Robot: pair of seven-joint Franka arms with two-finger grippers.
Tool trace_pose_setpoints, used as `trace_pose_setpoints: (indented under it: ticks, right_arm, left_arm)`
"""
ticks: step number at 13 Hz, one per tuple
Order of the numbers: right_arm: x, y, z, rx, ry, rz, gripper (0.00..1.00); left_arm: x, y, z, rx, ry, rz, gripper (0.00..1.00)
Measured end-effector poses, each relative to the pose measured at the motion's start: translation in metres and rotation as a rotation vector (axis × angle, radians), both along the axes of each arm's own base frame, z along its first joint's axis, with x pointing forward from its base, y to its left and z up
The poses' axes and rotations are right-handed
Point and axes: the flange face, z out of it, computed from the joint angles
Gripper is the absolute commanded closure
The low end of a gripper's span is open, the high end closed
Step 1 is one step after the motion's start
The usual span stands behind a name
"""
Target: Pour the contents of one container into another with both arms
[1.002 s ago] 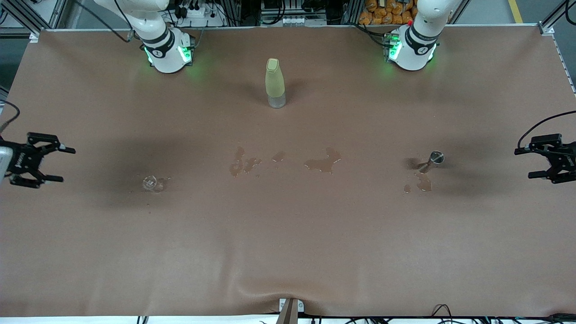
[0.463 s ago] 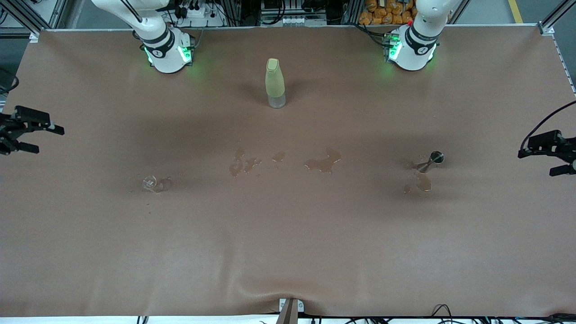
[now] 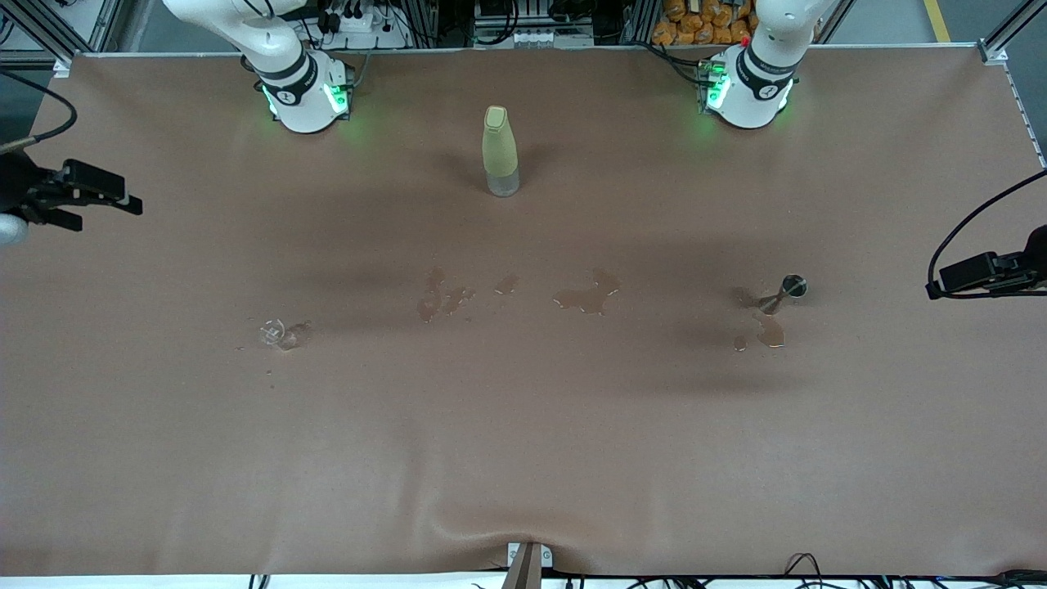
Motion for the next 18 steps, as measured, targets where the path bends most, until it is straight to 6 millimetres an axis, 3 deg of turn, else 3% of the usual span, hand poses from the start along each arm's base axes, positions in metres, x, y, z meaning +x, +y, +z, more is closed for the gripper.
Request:
trace_pose_setpoints:
  ticks: [2,7,13,18]
  right_arm:
    - [-0.003,0.011,0.006,-0.046,0.009,-0.007,0.00]
    - [-0.008,0.005,0.011,-0.095,0.009,-0.016,0.00]
    - [-0.003,0.008,0.005,-0.126,0.000,-0.008,0.00]
    - [-0.002,0.006,0.003,-0.129,0.003,-0.014,0.00]
  left_arm:
    - [0.003,-0.004,0.002,0.014,-0.007,0.094,0.00]
    - [0.005,-0.039,-0.001,0.082,-0.017,0.144,0.00]
    - [0.009,-0.078,-0.027,0.086,-0.010,0.143,0.00]
    - [0.021,-0.096,-0.046,0.143,-0.014,0.156,0.00]
